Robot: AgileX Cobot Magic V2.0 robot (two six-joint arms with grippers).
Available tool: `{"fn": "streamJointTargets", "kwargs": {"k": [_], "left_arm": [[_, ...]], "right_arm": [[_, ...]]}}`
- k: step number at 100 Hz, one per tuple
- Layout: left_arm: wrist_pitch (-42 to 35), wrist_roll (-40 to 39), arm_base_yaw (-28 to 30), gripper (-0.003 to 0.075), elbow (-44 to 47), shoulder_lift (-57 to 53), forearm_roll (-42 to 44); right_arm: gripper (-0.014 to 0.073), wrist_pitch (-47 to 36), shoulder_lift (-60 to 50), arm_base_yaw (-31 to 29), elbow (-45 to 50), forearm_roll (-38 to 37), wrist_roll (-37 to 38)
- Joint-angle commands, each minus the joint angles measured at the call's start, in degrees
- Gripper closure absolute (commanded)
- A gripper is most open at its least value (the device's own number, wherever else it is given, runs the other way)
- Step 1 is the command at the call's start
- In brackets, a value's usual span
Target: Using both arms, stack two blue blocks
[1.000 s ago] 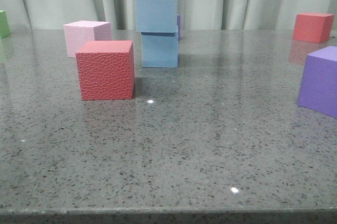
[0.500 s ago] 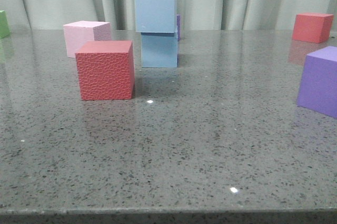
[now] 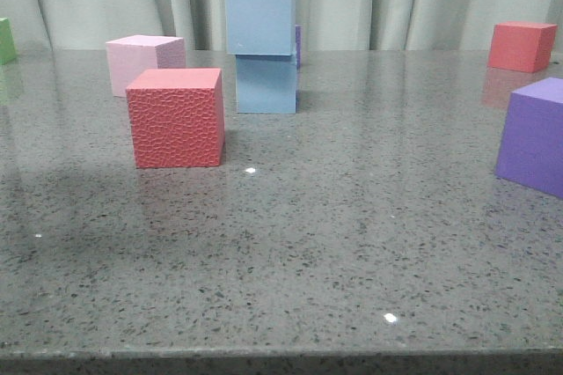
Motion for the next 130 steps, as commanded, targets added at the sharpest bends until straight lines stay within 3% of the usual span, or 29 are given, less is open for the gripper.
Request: {"fn": "streamJointTargets", "kwargs": {"k": [1, 24, 46, 119, 130], "left_arm": [[-9.83, -0.92, -0.45, 0.0738, 4.74, -6.22, 0.34], [-20.10, -0.92, -0.45, 0.0738, 20.52, -18.79, -0.06], [-23.04, -0.92, -0.45, 0.0738, 30.37, -29.48, -2.07], [-22.05, -0.92, -0.45, 0.0739, 32.48, -32.36, -2.83], [-19.08, -0.92, -0.45, 0.0738, 32.55, -32.36, 0.62]], "right_arm": [[0.0712, -7.40, -1.72, -0.02, 1.01, -2.42, -0.57], [0.0712, -12.41, -8.02, -0.02, 6.37, -2.56, -0.57], [0.0712, -15.72, -9.83, -0.02, 8.01, -2.56, -0.57], [0.0712, -15.48, -9.83, -0.02, 8.01, -2.56, -0.57], [0.0712, -15.48, -9.83, -0.02, 8.01, -2.56, -0.57]]}}
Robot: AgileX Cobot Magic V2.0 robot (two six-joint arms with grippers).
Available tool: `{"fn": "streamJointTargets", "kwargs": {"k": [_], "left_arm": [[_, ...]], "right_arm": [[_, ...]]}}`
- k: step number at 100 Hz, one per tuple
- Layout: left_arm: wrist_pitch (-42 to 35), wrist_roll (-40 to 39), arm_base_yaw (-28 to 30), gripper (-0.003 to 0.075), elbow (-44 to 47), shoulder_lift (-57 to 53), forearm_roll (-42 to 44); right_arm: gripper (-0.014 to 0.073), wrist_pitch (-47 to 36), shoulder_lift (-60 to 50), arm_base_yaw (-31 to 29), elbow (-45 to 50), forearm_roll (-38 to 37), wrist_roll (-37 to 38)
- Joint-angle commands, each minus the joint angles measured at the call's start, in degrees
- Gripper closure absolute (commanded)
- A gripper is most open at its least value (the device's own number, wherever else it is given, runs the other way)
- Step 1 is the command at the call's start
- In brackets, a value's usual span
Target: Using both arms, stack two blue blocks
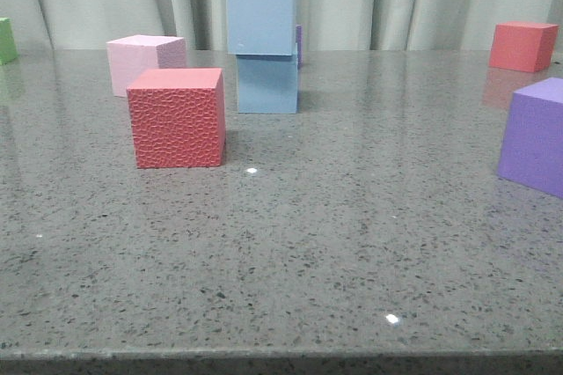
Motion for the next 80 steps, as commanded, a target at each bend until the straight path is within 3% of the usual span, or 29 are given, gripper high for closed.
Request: {"fn": "streamJointTargets", "kwargs": {"k": [1, 13, 20, 31, 53, 80], "left_arm": [[-1.25, -0.52, -0.45, 0.0738, -1.52, 0.29, 2.66], [-1.21, -0.52, 0.26, 0.0739, -0.71, 0.29, 1.60], [-1.64, -0.24, 1.57, 0.0739, 0.01, 0.29, -3.25], [-6.31, 6.42, 5.21, 0.0739, 1.42, 0.29, -5.73], [-14.36, 25.25, 16.71, 0.0739, 2.06, -2.02, -14.71], [-17.34, 25.82, 31.71, 0.0739, 8.78, -10.11, -19.11]], "right_arm": [[0.0712, -4.39, 0.85, -0.02, -1.19, -1.90, -0.36], [0.0712, -4.39, 0.85, -0.02, -1.19, -1.90, -0.36], [0.0712, -4.39, 0.85, -0.02, -1.19, -1.90, -0.36], [0.0712, -4.39, 0.85, -0.02, -1.19, -1.90, -0.36], [0.0712, -4.39, 0.85, -0.02, -1.19, -1.90, -0.36], [0.0712, -4.39, 0.85, -0.02, -1.19, -1.90, -0.36]]}}
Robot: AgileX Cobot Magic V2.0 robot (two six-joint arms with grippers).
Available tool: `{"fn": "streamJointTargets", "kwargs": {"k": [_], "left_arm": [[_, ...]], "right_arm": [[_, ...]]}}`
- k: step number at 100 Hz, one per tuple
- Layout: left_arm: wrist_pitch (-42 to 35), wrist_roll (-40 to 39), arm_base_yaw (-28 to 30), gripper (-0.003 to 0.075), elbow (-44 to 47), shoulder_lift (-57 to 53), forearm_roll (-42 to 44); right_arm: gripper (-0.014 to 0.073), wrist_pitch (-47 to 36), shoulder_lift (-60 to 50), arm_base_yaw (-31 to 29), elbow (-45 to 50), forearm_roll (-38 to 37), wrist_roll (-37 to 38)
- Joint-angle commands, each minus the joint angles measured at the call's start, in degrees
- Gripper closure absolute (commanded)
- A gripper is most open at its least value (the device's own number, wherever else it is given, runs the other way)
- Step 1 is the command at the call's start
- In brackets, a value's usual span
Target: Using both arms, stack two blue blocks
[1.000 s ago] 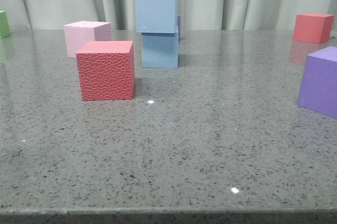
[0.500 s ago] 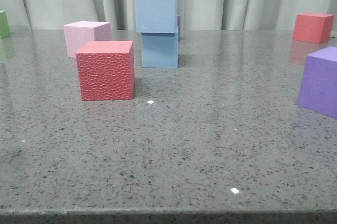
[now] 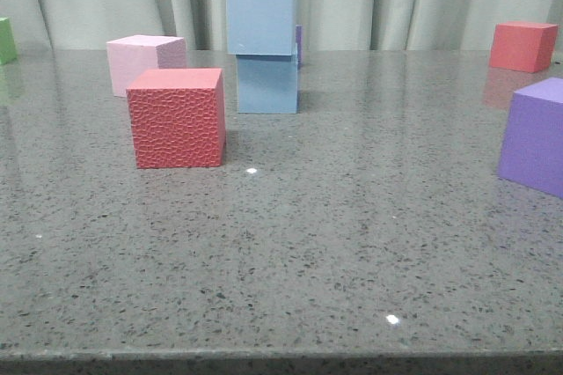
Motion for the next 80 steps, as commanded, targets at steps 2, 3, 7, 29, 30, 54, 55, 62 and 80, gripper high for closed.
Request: {"fn": "streamJointTargets", "kwargs": {"k": [2, 3, 7, 29, 30, 54, 55, 62, 80], "left_arm": [[-5.27, 0.32, 5.32, 0.0739, 1.20, -2.71, -3.13], [-5.27, 0.32, 6.14, 0.0739, 1.42, -2.94, -3.32], [-5.71, 0.32, 8.15, 0.0739, 2.75, -4.26, -4.67], [-8.24, 0.53, 16.49, 0.0739, 9.76, -10.68, -5.67], [-8.24, 0.53, 16.65, 0.0739, 10.19, -11.04, -5.83], [-7.54, 0.53, 20.60, 0.0738, 15.39, -17.03, -8.03], [-7.54, 0.53, 20.73, 0.0739, 15.39, -17.17, -8.00], [-7.54, 0.53, 21.47, 0.0739, 15.39, -17.55, -8.00], [-7.54, 0.53, 22.62, 0.0739, 15.39, -17.55, -8.00]], "right_arm": [[0.0712, -4.30, 0.85, -0.02, -1.19, -1.82, -0.36], [0.0712, -4.30, 0.85, -0.02, -1.19, -1.82, -0.36], [0.0712, -4.30, 0.85, -0.02, -1.19, -1.82, -0.36], [0.0712, -4.30, 0.85, -0.02, -1.19, -1.82, -0.36], [0.0712, -4.30, 0.85, -0.02, -1.19, -1.82, -0.36], [0.0712, -4.30, 0.85, -0.02, -1.19, -1.82, -0.36], [0.0712, -4.30, 0.85, -0.02, -1.19, -1.82, -0.36], [0.0712, -4.30, 0.85, -0.02, -1.19, -1.82, -0.36], [0.0712, -4.30, 0.96, -0.02, -1.19, -1.82, -0.36]]}}
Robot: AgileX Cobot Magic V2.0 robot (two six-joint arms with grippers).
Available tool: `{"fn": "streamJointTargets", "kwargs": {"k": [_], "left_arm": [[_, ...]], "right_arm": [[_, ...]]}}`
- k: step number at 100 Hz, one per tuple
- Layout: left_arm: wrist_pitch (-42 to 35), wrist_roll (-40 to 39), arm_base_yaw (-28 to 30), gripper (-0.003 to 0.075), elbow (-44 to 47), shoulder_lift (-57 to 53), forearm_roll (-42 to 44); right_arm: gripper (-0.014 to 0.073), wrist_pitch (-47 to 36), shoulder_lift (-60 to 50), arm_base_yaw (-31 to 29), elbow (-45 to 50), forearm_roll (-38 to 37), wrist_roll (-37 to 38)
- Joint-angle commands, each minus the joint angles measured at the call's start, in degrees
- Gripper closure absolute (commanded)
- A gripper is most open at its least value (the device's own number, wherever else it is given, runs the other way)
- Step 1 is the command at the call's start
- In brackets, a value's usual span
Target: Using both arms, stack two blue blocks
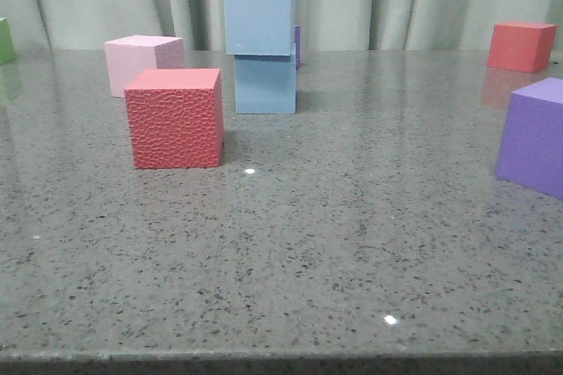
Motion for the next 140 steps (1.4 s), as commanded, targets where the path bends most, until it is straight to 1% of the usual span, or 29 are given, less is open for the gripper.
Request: {"fn": "streamJointTargets", "kwargs": {"k": [1, 108, 121, 129, 140], "left_arm": [[-4.55, 0.05, 0.43, 0.0739, 0.22, -1.83, -0.42], [-4.55, 0.05, 0.43, 0.0738, 0.22, -1.83, -0.45], [-4.55, 0.05, 0.43, 0.0739, 0.22, -1.83, -0.45], [-4.55, 0.05, 0.43, 0.0739, 0.22, -1.83, -0.45], [-4.55, 0.05, 0.43, 0.0738, 0.22, -1.83, -0.45]], "right_arm": [[0.0712, -4.30, 0.96, -0.02, -1.19, -1.69, -0.36], [0.0712, -4.30, 0.96, -0.02, -1.19, -1.69, -0.36], [0.0712, -4.89, 1.15, -0.19, -0.59, -2.65, -0.36], [0.0712, -7.28, 1.15, -2.14, 0.99, -2.05, -0.42], [0.0712, -11.71, 1.15, -7.90, 4.42, 3.33, -1.67]]}}
